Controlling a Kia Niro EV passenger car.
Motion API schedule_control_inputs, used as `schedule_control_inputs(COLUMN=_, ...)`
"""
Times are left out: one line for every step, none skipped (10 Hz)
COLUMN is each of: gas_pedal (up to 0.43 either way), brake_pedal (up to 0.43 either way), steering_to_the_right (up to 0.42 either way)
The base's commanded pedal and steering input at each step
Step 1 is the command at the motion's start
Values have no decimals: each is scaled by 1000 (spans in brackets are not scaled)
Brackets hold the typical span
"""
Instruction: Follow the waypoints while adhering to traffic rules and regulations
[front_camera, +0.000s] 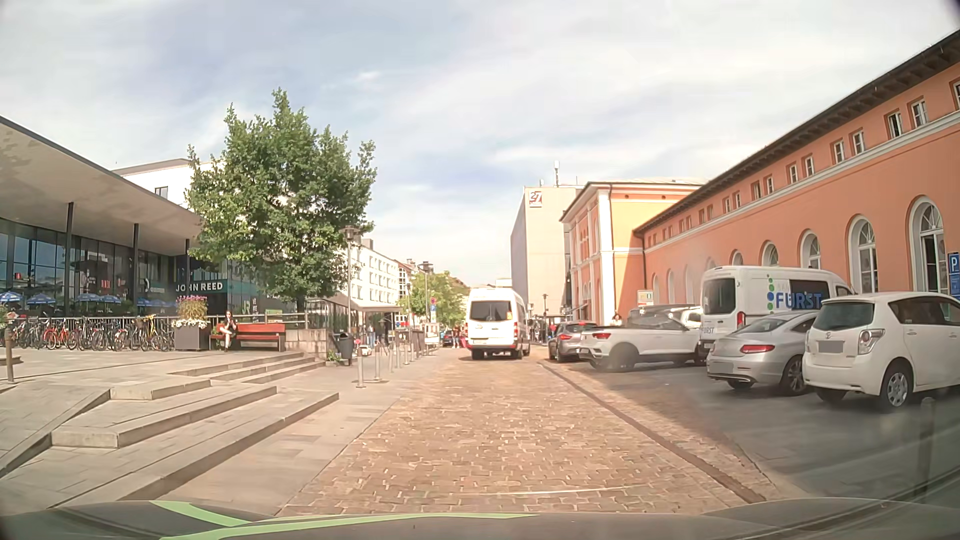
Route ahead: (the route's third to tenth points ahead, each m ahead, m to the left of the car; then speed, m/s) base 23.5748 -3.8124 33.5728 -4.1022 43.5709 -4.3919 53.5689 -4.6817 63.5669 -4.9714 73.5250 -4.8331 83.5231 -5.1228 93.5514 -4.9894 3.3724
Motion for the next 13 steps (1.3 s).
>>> schedule_control_inputs(gas_pedal=0, brake_pedal=110, steering_to_the_right=6)
schedule_control_inputs(gas_pedal=0, brake_pedal=122, steering_to_the_right=5)
schedule_control_inputs(gas_pedal=0, brake_pedal=128, steering_to_the_right=4)
schedule_control_inputs(gas_pedal=0, brake_pedal=128, steering_to_the_right=3)
schedule_control_inputs(gas_pedal=0, brake_pedal=152, steering_to_the_right=1)
schedule_control_inputs(gas_pedal=0, brake_pedal=165, steering_to_the_right=1)
schedule_control_inputs(gas_pedal=0, brake_pedal=171, steering_to_the_right=2)
schedule_control_inputs(gas_pedal=0, brake_pedal=183, steering_to_the_right=3)
schedule_control_inputs(gas_pedal=0, brake_pedal=189, steering_to_the_right=4)
schedule_control_inputs(gas_pedal=0, brake_pedal=195, steering_to_the_right=1)
schedule_control_inputs(gas_pedal=0, brake_pedal=213, steering_to_the_right=-6)
schedule_control_inputs(gas_pedal=0, brake_pedal=213, steering_to_the_right=-8)
schedule_control_inputs(gas_pedal=0, brake_pedal=213, steering_to_the_right=-7)
